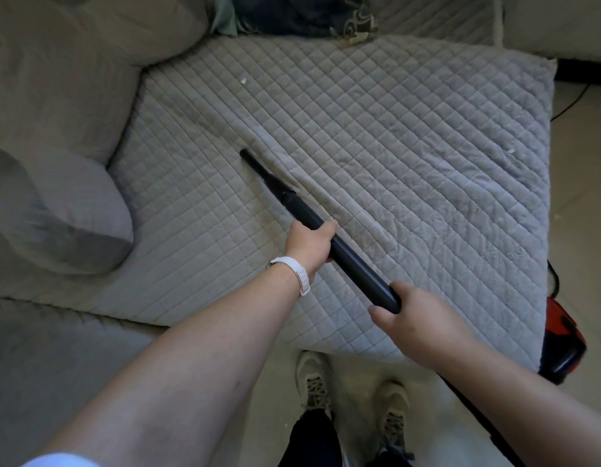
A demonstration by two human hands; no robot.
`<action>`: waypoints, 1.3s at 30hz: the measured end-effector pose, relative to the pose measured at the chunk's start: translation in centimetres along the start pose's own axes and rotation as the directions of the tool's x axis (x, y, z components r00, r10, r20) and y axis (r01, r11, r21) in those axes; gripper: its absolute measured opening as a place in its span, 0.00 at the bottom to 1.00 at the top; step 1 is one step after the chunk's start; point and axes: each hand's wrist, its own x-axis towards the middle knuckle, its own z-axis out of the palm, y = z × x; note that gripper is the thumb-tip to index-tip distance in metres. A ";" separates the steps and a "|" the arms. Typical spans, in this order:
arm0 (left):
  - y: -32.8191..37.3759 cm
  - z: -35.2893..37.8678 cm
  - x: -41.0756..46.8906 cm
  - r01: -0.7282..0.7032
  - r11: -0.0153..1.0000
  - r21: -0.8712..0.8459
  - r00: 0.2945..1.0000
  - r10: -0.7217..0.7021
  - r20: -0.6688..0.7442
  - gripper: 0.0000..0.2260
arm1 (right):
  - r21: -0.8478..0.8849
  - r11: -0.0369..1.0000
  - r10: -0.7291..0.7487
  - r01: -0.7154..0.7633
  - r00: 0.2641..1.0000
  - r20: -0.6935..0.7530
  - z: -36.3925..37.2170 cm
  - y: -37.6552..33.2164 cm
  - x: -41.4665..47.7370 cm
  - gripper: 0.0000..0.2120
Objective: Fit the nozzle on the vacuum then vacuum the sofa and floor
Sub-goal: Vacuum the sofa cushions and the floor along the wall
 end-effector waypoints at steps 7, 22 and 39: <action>2.1 -0.4 1.1 -0.032 0.999 -0.010 0.999 0.033 0.020 0.20 | 0.035 0.999 -0.006 0.006 1.000 -0.020 -1.0 -1.9 0.6 0.10; 7.8 0.3 5.2 -0.038 0.998 0.046 0.999 0.039 -0.015 0.22 | 0.110 0.994 -0.015 0.015 1.000 0.002 -4.5 -5.4 5.0 0.11; 12.0 3.4 11.7 -0.013 1.000 -0.007 0.995 0.012 -0.096 0.24 | 0.123 0.992 -0.044 0.034 0.996 0.078 -9.0 -6.7 13.0 0.11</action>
